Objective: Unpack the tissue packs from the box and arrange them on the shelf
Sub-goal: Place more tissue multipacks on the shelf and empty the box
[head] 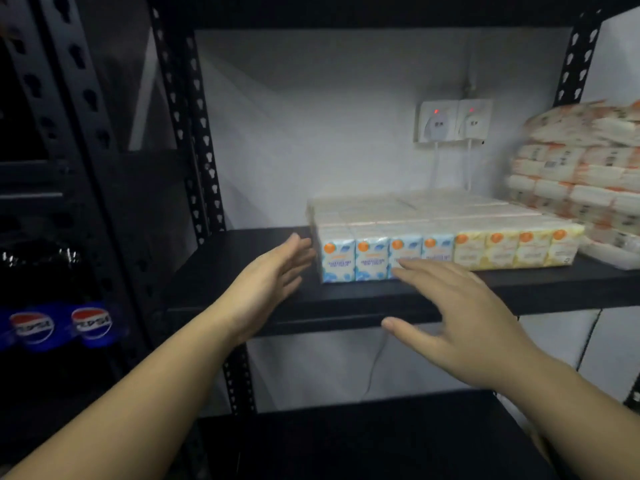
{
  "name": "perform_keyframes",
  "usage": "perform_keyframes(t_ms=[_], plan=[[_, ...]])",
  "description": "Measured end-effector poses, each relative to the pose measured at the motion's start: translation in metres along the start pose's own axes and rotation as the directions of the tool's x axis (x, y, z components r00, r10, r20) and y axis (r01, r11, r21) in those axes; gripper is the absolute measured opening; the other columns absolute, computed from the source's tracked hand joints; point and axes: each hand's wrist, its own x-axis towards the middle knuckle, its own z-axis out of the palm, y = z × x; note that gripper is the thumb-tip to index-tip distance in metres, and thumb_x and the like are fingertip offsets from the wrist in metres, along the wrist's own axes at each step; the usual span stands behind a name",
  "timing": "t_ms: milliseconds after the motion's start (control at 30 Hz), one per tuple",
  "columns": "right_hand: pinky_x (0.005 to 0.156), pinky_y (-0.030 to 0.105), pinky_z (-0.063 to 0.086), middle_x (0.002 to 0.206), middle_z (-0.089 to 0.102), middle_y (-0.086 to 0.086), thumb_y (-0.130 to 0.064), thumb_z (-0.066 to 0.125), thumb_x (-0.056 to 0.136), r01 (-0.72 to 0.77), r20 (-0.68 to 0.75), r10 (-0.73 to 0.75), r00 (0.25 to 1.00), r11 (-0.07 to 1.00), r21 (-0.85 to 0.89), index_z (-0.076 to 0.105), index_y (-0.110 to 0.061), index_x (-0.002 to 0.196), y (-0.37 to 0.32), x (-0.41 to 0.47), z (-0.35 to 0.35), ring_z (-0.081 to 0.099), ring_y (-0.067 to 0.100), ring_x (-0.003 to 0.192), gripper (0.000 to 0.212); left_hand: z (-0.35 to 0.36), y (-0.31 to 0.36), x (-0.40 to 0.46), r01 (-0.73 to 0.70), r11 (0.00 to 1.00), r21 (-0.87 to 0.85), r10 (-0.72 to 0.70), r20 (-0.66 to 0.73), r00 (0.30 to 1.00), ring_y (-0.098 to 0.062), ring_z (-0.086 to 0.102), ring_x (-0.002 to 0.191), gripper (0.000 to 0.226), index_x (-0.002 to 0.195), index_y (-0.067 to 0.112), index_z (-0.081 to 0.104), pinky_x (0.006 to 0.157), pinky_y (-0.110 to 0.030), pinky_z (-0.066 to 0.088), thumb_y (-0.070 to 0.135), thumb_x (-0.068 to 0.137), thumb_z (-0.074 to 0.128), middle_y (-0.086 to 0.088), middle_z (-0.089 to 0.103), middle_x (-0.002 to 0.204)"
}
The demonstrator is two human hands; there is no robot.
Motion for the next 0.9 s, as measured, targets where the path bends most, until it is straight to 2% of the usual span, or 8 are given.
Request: perform_keyframes(t_ms=[100,133,233,333,467,667,800,900], plan=[[0.114,0.013,0.017,0.145,0.052,-0.017,-0.069,0.053,0.089,-0.01,0.052,0.004,0.999,0.994,0.108,0.058,-0.029,0.144,-0.007,-0.041,0.023,0.039,-0.002,0.134,0.068,0.014,-0.017,-0.05,-0.12,0.983,0.139,0.131,-0.076,0.988,-0.002,0.055,0.135,0.073,0.144,0.026,0.058,0.117,-0.033,0.037,0.062,0.081,0.062,0.011,0.066,0.14],[0.113,0.013,0.019,0.144,0.053,-0.017,-0.069,0.052,0.089,-0.022,0.082,0.011,0.997,0.991,0.131,0.058,-0.029,0.144,-0.007,-0.054,0.031,0.04,-0.002,0.134,0.069,0.019,-0.026,-0.064,-0.13,0.974,0.187,0.147,-0.08,0.986,-0.001,0.054,0.135,0.071,0.144,0.027,0.058,0.116,-0.032,0.038,0.06,0.082,0.062,0.014,0.065,0.141],[0.108,0.022,0.031,0.145,0.055,-0.015,-0.069,0.053,0.089,-0.055,0.165,0.03,0.986,0.987,0.152,0.056,-0.028,0.145,0.003,-0.089,0.055,0.042,0.002,0.133,0.069,0.038,-0.06,-0.096,-0.089,0.948,0.305,0.13,-0.117,0.985,0.005,0.052,0.135,0.066,0.145,0.031,0.057,0.115,-0.028,0.04,0.055,0.085,0.066,0.019,0.062,0.142],[0.107,0.022,0.033,0.148,0.053,-0.015,-0.066,0.057,0.091,-0.103,0.266,0.05,0.963,0.977,0.189,0.054,-0.028,0.147,0.017,-0.122,0.079,0.045,0.005,0.135,0.067,0.058,-0.103,-0.12,-0.011,0.902,0.431,0.094,-0.172,0.981,0.007,0.049,0.137,0.065,0.146,0.033,0.055,0.119,-0.032,0.039,0.056,0.087,0.067,0.023,0.058,0.145],[0.113,0.034,0.037,0.149,0.054,-0.01,-0.064,0.057,0.092,-0.154,0.396,0.05,0.917,0.96,0.234,0.053,-0.026,0.148,0.036,-0.163,0.112,0.046,0.011,0.137,0.067,0.086,-0.163,-0.15,0.134,0.799,0.586,-0.015,-0.203,0.979,0.006,0.045,0.139,0.073,0.15,0.034,0.05,0.118,-0.032,0.039,0.069,0.087,0.061,0.022,0.052,0.148],[0.108,0.039,0.044,0.151,0.053,-0.007,-0.064,0.057,0.092,-0.258,0.564,0.061,0.824,0.926,0.276,0.052,-0.025,0.149,0.057,-0.229,0.158,0.053,0.016,0.13,0.069,0.121,-0.239,-0.196,0.333,0.694,0.638,-0.23,-0.242,0.943,-0.005,0.047,0.139,0.067,0.154,0.027,0.045,0.114,-0.036,0.044,0.053,0.095,0.064,0.012,0.051,0.15],[0.11,0.04,0.044,0.148,0.056,-0.004,-0.062,0.059,0.093,-0.327,0.661,0.077,0.747,0.907,0.264,0.053,-0.023,0.149,0.059,-0.277,0.192,0.049,0.018,0.136,0.068,0.132,-0.287,-0.227,0.431,0.64,0.636,-0.353,-0.254,0.9,-0.004,0.049,0.133,0.062,0.152,0.024,0.048,0.103,-0.018,0.04,0.045,0.097,0.067,0.012,0.052,0.145],[0.109,0.036,0.045,0.146,0.059,-0.002,-0.058,0.063,0.093,-0.398,0.729,0.101,0.677,0.883,0.247,0.055,-0.021,0.147,0.053,-0.315,0.223,0.052,0.019,0.135,0.066,0.132,-0.331,-0.251,0.495,0.58,0.647,-0.454,-0.249,0.856,-0.006,0.053,0.127,0.057,0.148,0.023,0.053,0.097,-0.015,0.037,0.041,0.097,0.069,0.008,0.056,0.14]])
